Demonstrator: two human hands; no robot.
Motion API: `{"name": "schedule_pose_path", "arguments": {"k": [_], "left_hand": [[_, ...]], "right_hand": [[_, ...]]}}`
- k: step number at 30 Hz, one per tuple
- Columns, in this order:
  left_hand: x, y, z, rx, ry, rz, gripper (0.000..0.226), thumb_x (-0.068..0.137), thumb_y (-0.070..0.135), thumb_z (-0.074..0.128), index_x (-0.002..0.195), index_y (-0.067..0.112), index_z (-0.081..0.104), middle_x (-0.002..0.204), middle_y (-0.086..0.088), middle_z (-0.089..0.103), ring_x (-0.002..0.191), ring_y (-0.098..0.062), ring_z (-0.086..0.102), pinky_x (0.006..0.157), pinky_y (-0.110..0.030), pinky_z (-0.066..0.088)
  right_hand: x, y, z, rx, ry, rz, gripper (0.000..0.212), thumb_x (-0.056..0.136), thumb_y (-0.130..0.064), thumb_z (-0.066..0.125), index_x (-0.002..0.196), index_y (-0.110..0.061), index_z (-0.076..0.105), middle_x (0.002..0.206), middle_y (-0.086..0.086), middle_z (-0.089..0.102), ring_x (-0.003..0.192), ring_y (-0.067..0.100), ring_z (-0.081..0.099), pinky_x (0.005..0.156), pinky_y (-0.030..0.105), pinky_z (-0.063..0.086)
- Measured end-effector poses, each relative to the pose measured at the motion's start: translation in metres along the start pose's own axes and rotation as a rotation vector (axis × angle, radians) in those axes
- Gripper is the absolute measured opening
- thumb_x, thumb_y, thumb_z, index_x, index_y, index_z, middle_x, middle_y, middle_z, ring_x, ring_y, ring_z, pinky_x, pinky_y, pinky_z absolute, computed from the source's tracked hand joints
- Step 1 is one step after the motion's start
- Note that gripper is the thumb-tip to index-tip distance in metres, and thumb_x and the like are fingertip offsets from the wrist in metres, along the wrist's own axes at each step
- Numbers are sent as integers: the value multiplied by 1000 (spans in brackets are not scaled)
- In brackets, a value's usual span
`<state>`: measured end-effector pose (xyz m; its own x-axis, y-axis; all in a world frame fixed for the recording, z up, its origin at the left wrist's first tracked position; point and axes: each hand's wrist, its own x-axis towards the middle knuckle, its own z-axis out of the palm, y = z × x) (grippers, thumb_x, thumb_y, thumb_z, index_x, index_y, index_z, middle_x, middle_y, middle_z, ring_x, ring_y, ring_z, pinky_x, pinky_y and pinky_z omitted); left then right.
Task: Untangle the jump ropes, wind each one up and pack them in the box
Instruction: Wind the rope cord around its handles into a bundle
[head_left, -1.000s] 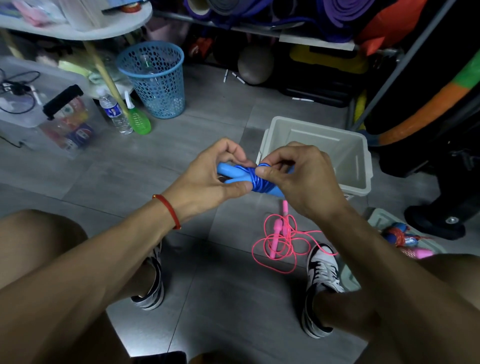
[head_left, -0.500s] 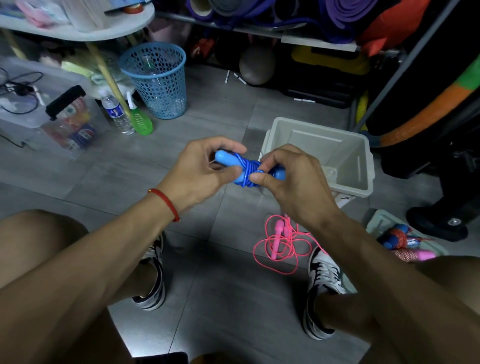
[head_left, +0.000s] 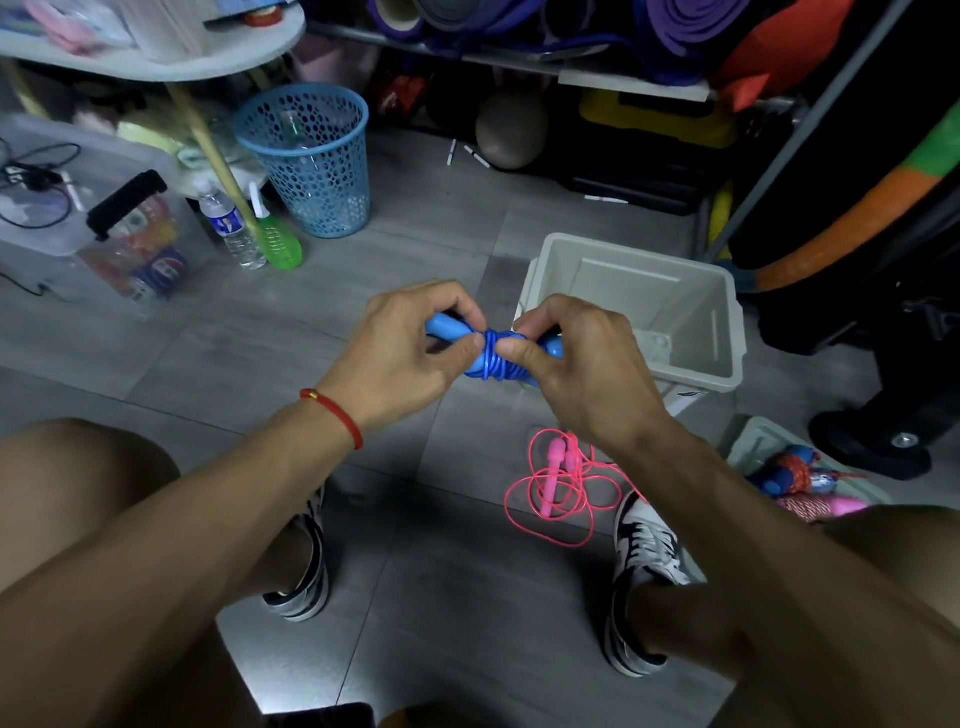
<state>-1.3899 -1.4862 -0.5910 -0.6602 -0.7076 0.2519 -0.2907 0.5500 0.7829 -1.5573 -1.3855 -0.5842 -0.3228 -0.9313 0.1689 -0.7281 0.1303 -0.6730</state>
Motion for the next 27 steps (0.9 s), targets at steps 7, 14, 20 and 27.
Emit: {"name": "schedule_pose_path", "arguments": {"k": [7, 14, 20, 27], "left_hand": [[1, -1, -7, -63, -200, 19, 42, 76, 30, 81, 115, 22, 69, 107, 3, 61, 100, -16, 64, 82, -39, 60], [0, 6, -9, -190, -187, 7, 47, 70, 18, 89, 98, 15, 52, 103, -8, 64, 93, -28, 68, 78, -47, 61], [5, 10, -16, -253, -188, 5, 50, 70, 12, 87, 98, 14, 46, 111, -7, 63, 104, -31, 63, 79, -55, 59], [3, 5, -3, -650, -74, -212, 72, 64, 15, 86, 125, 9, 48, 119, -21, 63, 110, -33, 65, 108, -52, 45]], "right_hand": [[2, 0, -11, 143, -6, 89, 17, 82, -38, 80, 81, -22, 73, 81, -6, 73, 78, 10, 67, 72, 27, 52], [0, -1, -9, 263, -25, -26, 19, 68, -36, 90, 73, -27, 74, 89, -3, 65, 84, 13, 60, 75, 24, 45], [3, 0, -17, 374, -72, 86, 11, 75, -22, 88, 75, -20, 77, 63, -3, 68, 54, 9, 53, 55, 29, 48], [-4, -9, -13, 768, -21, 224, 7, 86, -2, 75, 86, 3, 72, 68, 14, 72, 60, 21, 70, 63, 28, 61]]}}
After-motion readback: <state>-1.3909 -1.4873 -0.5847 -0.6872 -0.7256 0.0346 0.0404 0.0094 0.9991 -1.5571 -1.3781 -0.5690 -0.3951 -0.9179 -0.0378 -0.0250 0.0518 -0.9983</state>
